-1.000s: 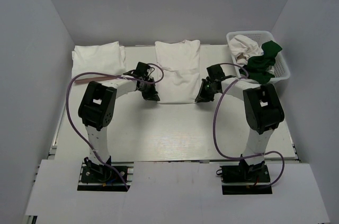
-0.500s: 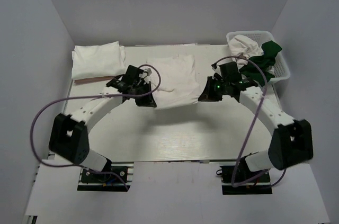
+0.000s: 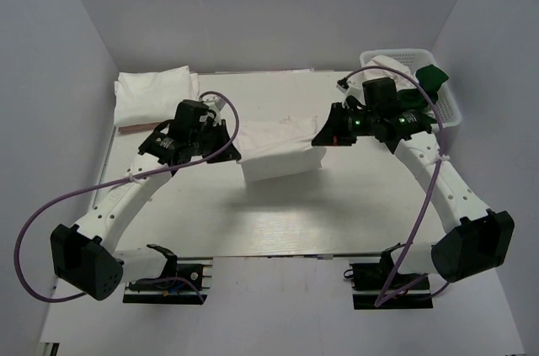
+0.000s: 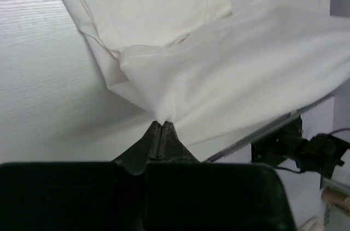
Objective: Fold and stack the t-shirts
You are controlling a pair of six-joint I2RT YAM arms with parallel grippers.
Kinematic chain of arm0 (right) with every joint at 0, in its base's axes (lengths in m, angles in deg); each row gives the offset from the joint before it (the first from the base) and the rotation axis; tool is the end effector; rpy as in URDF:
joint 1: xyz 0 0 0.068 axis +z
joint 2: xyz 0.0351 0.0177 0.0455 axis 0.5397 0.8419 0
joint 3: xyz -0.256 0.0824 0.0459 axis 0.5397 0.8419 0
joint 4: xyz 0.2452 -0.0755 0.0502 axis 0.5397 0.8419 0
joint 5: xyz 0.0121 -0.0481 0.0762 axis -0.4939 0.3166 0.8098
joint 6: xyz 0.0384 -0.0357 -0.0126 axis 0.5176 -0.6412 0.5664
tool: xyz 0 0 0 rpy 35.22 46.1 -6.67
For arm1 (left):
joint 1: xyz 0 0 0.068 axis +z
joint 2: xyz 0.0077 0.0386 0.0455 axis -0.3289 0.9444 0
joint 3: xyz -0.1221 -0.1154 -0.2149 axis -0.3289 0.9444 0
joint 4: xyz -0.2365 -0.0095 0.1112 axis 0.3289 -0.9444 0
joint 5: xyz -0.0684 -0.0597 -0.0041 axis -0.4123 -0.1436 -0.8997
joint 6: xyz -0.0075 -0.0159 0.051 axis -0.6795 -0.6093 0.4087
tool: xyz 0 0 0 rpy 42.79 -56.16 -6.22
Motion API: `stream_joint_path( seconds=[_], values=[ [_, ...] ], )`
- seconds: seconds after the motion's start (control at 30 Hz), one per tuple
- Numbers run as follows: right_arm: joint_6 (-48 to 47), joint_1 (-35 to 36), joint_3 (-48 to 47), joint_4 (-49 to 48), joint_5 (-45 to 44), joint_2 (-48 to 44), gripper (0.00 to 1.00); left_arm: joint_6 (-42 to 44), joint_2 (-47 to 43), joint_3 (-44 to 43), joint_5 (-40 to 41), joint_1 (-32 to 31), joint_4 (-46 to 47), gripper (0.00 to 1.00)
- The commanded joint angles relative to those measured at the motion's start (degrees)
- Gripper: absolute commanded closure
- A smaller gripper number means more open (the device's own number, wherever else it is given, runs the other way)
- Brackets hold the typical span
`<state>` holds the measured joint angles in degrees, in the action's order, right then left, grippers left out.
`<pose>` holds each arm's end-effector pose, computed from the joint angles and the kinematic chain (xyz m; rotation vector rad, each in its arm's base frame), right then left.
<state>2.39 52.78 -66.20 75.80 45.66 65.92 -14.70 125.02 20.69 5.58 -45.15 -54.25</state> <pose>0.2600 0.1143 0.3543 -0.2852 2.3165 0.9730 0.2272 -0.1208 0.3203 0.0556 2.4744 -0.7548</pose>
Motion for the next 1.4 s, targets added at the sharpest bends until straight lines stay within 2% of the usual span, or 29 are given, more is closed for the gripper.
stream_joint_path(
  seconds=[0.0, 0.1, 0.33, 0.6, 0.87, 1.1, 1.37],
  values=[
    [0.53, -0.69, -0.43, -5.33, 10.43, 2.73, 1.0, -2.58, -1.18, -1.45, 5.61, 1.17, 2.26, 1.0],
    [1.77, -1.04, -0.07, -6.4, 14.94, 5.9, 1.0, -4.42, -1.18, -0.93, 9.57, 1.17, 2.26, 1.0],
    [4.75, -3.06, 1.33, -12.02, 18.82, 9.76, 1.0, -7.24, 0.93, 0.3, 18.26, 1.17, 2.35, 1.0],
    [7.66, -5.97, -0.33, -15.89, 19.79, 16.71, 1.0, -7.24, 12.86, -7.07, 24.34, 2.22, 5.07, 1.0],
    [9.59, -9.31, -6.3, -19.76, 21.02, 25.14, 1.0, -5.49, 24.56, -18.41, 22.33, 5.12, 7.0, 1.0],
    [9.94, -11.33, -12.81, -19.59, 21.9, 30.33, 1.0, -2.59, 30.72, -27.62, 19.68, 5.65, 9.99, 1.0],
    [10.12, -14.75, -17.12, -20.82, 22.08, 36.48, 1.0, -0.47, 41.62, -38.1, 15.82, 6.18, 12.71, 1.0]
  ],
)
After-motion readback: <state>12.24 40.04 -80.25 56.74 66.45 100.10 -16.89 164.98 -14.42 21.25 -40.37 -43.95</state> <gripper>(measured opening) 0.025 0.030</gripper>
